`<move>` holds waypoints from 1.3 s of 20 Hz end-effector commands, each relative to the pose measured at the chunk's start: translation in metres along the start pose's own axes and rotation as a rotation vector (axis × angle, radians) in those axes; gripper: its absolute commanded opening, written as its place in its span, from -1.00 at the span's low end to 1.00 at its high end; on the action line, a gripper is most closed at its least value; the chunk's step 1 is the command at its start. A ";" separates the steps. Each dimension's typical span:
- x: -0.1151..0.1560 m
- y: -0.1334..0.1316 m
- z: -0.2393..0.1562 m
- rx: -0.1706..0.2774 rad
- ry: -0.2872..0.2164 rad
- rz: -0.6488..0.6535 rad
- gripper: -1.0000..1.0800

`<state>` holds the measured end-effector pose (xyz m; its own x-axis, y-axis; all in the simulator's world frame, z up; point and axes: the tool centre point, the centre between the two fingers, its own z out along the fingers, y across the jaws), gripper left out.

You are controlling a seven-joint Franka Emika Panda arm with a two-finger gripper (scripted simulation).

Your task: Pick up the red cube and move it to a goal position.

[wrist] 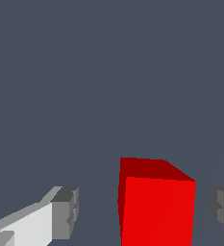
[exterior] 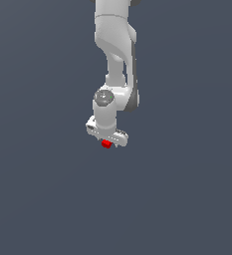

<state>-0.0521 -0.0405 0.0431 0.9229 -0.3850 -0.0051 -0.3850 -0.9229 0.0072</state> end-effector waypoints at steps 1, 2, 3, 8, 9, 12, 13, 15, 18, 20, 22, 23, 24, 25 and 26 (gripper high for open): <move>-0.003 0.004 0.011 0.003 0.003 0.035 0.92; -0.003 0.005 0.014 0.003 0.004 0.045 0.92; -0.004 0.006 0.016 0.004 0.004 0.053 0.92; -0.006 0.008 0.023 0.006 0.005 0.072 0.92; -0.006 0.008 0.023 0.006 0.005 0.072 -1.00; -0.006 0.008 0.023 0.006 0.005 0.072 -1.00; -0.006 0.008 0.023 0.006 0.005 0.072 -1.00; -0.006 0.008 0.023 0.006 0.005 0.072 -1.00; -0.006 0.008 0.023 0.006 0.005 0.072 -1.00; -0.006 0.007 0.022 0.006 0.006 0.071 -1.00; -0.005 0.006 0.020 0.006 0.006 0.071 -1.00; -0.005 0.005 0.018 0.006 0.006 0.071 -1.00; -0.004 0.003 0.016 0.006 0.006 0.071 -1.00; -0.004 0.001 0.013 0.006 0.006 0.071 -1.00; -0.003 -0.002 0.010 0.006 0.006 0.071 -1.00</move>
<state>-0.0567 -0.0408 0.0287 0.8928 -0.4504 -0.0005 -0.4504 -0.8928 0.0022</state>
